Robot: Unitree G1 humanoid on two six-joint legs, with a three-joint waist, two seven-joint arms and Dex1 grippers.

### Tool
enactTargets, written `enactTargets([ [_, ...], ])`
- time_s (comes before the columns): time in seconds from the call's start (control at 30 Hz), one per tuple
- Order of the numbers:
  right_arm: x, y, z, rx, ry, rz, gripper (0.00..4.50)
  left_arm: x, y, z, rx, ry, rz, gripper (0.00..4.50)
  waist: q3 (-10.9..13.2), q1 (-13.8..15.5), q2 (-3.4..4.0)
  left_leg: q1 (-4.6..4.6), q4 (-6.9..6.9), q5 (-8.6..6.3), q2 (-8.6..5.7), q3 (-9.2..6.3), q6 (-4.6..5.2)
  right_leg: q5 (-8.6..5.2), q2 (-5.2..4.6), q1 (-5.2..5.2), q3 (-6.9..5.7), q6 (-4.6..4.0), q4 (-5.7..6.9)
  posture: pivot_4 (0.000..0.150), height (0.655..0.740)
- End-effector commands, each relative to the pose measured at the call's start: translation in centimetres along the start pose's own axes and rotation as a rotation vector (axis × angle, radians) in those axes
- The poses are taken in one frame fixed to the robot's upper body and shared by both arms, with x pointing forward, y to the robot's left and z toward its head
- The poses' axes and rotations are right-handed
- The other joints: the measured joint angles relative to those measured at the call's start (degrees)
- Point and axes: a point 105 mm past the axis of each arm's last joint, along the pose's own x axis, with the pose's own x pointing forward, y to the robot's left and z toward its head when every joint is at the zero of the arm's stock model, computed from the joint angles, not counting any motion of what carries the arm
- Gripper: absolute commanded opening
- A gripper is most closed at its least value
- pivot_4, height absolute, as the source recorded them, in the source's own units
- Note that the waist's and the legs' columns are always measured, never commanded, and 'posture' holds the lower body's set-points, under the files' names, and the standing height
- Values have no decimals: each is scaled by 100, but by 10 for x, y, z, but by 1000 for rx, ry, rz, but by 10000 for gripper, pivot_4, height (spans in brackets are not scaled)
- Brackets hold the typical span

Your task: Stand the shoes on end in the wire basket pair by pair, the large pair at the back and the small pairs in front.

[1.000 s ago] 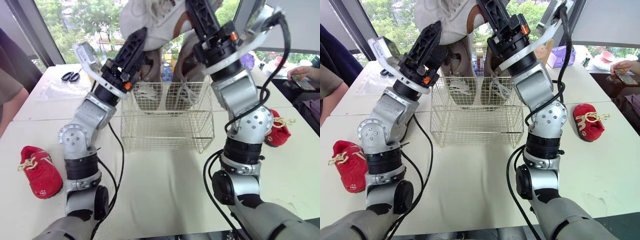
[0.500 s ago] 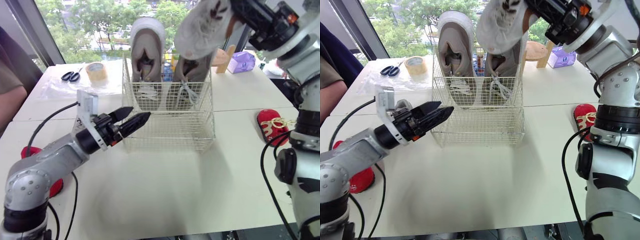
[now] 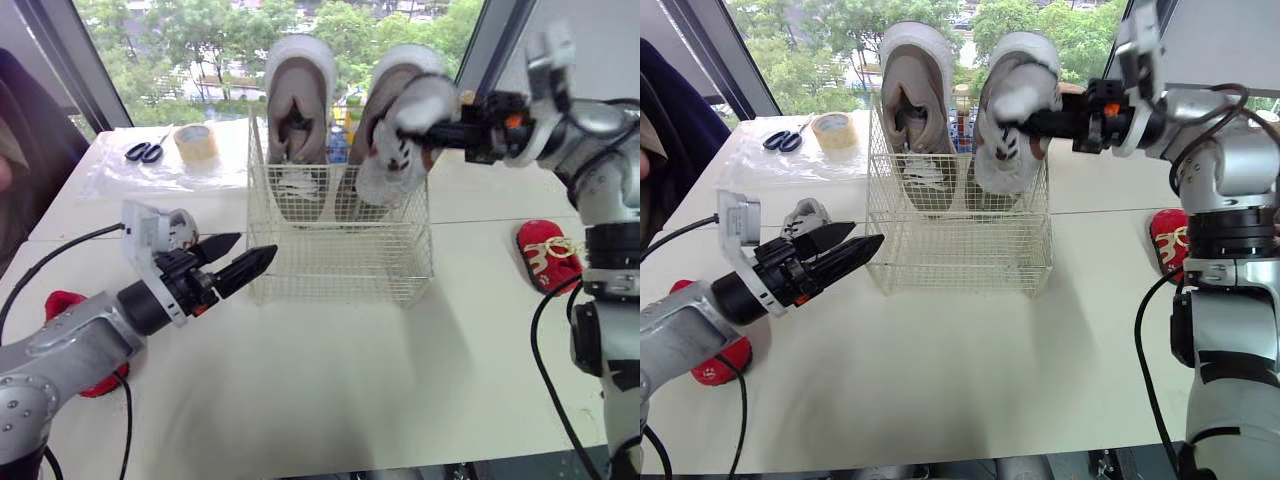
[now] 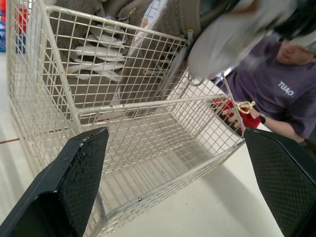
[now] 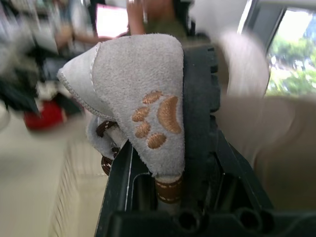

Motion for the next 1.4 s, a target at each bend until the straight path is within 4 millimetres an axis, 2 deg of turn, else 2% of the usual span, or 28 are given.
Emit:
enactTargets([
  [0.03, 2, 5, -6, -27, 25, 35, 6682, -1, -4, 10, 16, -36, -17, 44649, 3, 1, 4, -1, 0, 0, 0, 0, 0, 0, 0, 0, 0, 1, -1, 1500, 7400],
  [0.13, 7, 8, -21, -12, 42, 47, 6682, -1, -4, 9, 9, -33, -18, 44649, 4, 2, 7, -2, -1, 0, 0, 0, 0, 1, -1, -1, -1, 1, -1, 1500, 7400],
  [0.2, 9, 7, -39, -26, 94, 28, 6682, 2, -2, 11, -1, -51, -10, 44649, 4, 1, 7, -2, -1, 0, 0, 0, 0, 1, -1, -1, -2, 2, -2, 1500, 7400],
  [0.27, 9, 7, -46, -25, 98, 22, 6682, 4, -2, 13, -2, -58, -10, 44649, 4, 7, 7, -1, -1, 0, 0, 0, -1, 1, 0, 0, -3, 2, -1, 1500, 7400],
  [0.53, 2, 1, -37, -31, 64, -33, 44110, 8, -5, 13, -6, -46, -24, 45000, 4, 3, 7, -1, 0, 1, -5, 1, -1, 8, -2, 1, -4, 15, -2, 1500, 7400],
  [0.63, -6, 0, -23, -31, 36, -64, 44731, 8, -4, 13, -11, -43, -24, 45000, 4, 3, 7, 0, 0, 1, -5, 1, -2, 9, -1, 1, -4, 16, -1, 1500, 7400],
  [0.87, -22, 16, -3, -17, 46, -89, 44731, 6, 0, 9, -30, -18, -24, 45000, 4, 15, 7, -1, 1, 1, -6, 0, -1, 9, -2, 4, -6, 16, -2, 1500, 7400],
  [0.97, -32, 25, -3, 15, 86, -104, 44731, 2, 14, 9, -15, 10, 42, 45000, 4, 14, 7, 0, 1, 1, -5, 0, 0, 8, -2, 4, -6, 15, -2, 1500, 7400],
  [1.1, -54, 14, -3, 24, 95, -264, 44731, -10, 34, 26, -19, -1, 91, 45000, 4, 14, 7, 1, 1, 1, -5, -1, 0, 2, -1, 4, -7, 3, -1, 1500, 7400],
  [1.17, -69, 6, 9, 21, 46, -339, 44731, -16, 68, 42, 83, 17, 275, 45000, 4, 13, 7, 1, 3, 1, -5, 0, 0, 1, 2, 4, -7, 2, -1, 1500, 7400],
  [1.23, -74, 5, 24, 14, -14, -354, 44731, -22, 96, 53, 166, 54, 432, 45000, 5, 21, 8, 1, 5, 1, -5, 0, 0, 1, 27, 4, -7, 2, -1, 1500, 7400],
  [1.3, -56, 22, 59, 9, -134, -220, 44731, -18, 127, 61, 237, 172, 574, 45000, 11, 18, 19, 4, 4, 0, -5, 1, 1, 4, 35, 6, -8, 7, 0, 1500, 7400],
  [1.33, -49, 31, 68, 4, -151, -165, 44731, -16, 135, 63, 260, 220, 613, 45000, 13, 19, 22, 3, 4, 1, -12, 2, 2, 9, 46, 6, -4, 16, -3, 1500, 7400],
  [1.4, -31, 51, 69, -13, -102, -52, 44731, -9, 154, 63, 214, 302, 702, 45000, 12, 25, 21, 4, 4, 0, -16, 0, 2, 11, 56, 6, -6, 21, 0, 1500, 7400],
])
